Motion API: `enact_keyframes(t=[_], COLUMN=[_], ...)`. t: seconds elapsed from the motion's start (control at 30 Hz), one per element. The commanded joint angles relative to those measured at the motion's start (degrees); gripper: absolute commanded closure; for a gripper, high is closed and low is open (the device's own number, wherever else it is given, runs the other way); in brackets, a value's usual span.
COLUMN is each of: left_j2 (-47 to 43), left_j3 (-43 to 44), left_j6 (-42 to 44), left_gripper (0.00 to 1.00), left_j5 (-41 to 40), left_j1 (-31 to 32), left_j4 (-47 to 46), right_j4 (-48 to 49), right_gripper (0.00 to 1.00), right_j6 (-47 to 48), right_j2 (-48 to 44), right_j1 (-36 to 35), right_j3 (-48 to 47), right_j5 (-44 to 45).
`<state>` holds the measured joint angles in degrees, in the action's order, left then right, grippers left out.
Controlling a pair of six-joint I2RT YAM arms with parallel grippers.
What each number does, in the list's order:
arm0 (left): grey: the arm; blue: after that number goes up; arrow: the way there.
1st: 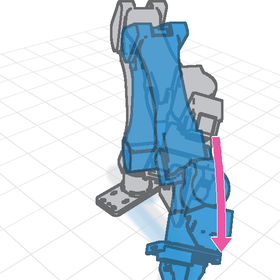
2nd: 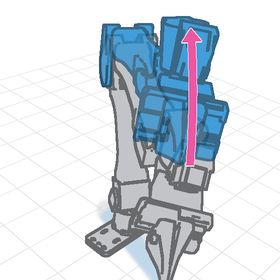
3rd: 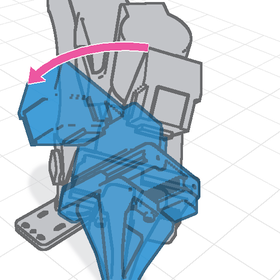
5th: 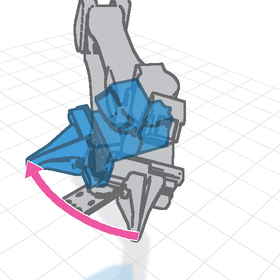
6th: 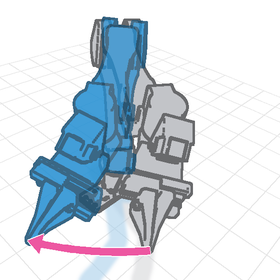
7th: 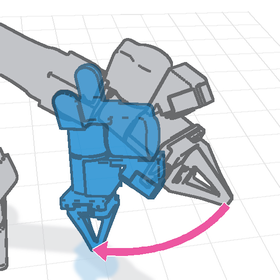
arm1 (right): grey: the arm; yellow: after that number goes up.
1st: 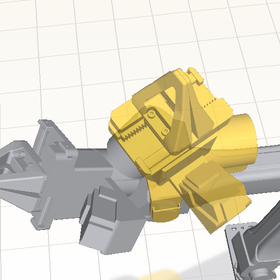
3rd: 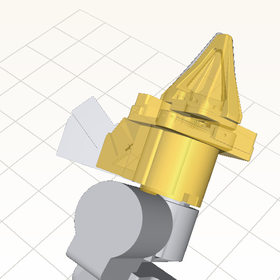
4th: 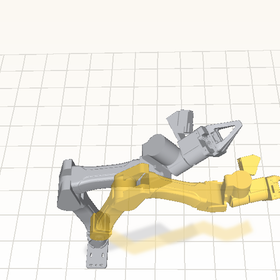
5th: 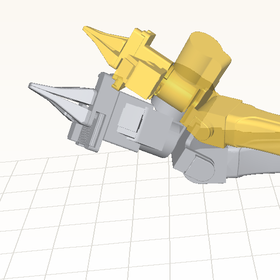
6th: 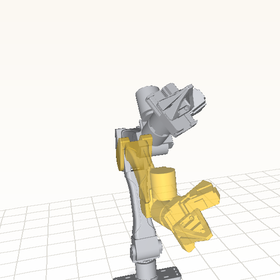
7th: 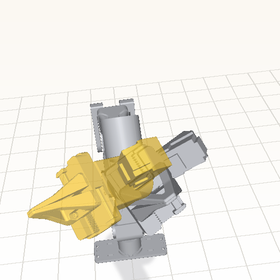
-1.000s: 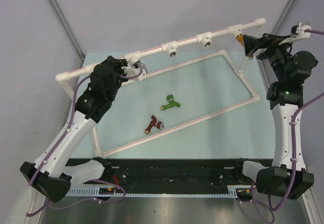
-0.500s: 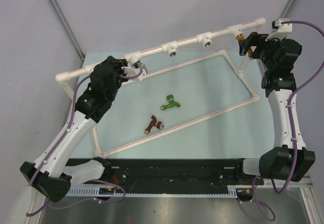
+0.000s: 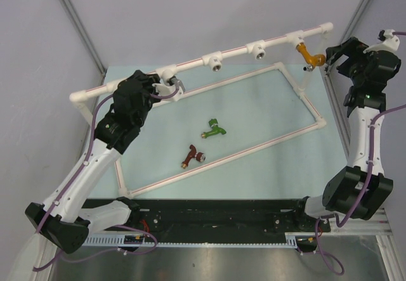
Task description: Install the water faucets
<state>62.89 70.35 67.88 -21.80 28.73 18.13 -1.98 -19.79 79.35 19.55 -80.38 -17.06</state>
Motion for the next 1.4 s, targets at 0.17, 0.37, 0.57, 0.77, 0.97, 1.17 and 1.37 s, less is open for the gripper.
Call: enact_keyframes(t=[0.17,0.37,0.57,0.77,0.97,1.17,1.37], left_j2=[0.04,0.13,0.12,-0.05,-0.14,-0.23,-0.05], left_j3=[1.72,1.72,1.81,1.81,1.81,1.81,1.9], left_j6=[-5.21,-5.21,-5.3,-5.3,-5.3,-5.39,-5.48], left_gripper=[1.0,1.0,1.0,1.0,1.0,1.0,1.0], left_j5=[1.5,1.5,1.59,1.59,1.68,1.76,1.76], left_j1=[0.1,0.1,0.1,0.1,0.1,0.1,0.1], left_j4=[0.5,0.5,0.59,0.59,0.68,0.68,0.77], right_j4=[-2.85,-6.1,-7.6,-6.46,-7.77,-10.41,-10.24], right_gripper=[0.04,0.04,0.04,0.04,0.03,0.02,0.01], right_j6=[-1.92,-1.83,-3.23,-7.09,-6.32,-1.4,5.11], right_j2=[2.3,3.62,3.09,0.81,-5.24,-12.62,-17.91], right_j1=[-0.13,-0.3,-1.44,-1.36,-0.66,-1.97,-8.03], right_j3=[-1.54,-0.84,1.8,4.35,4.44,4.44,4.53], right_j5=[-3.94,-6.49,-10.71,-19.32,-14.69,2.08,14.32])
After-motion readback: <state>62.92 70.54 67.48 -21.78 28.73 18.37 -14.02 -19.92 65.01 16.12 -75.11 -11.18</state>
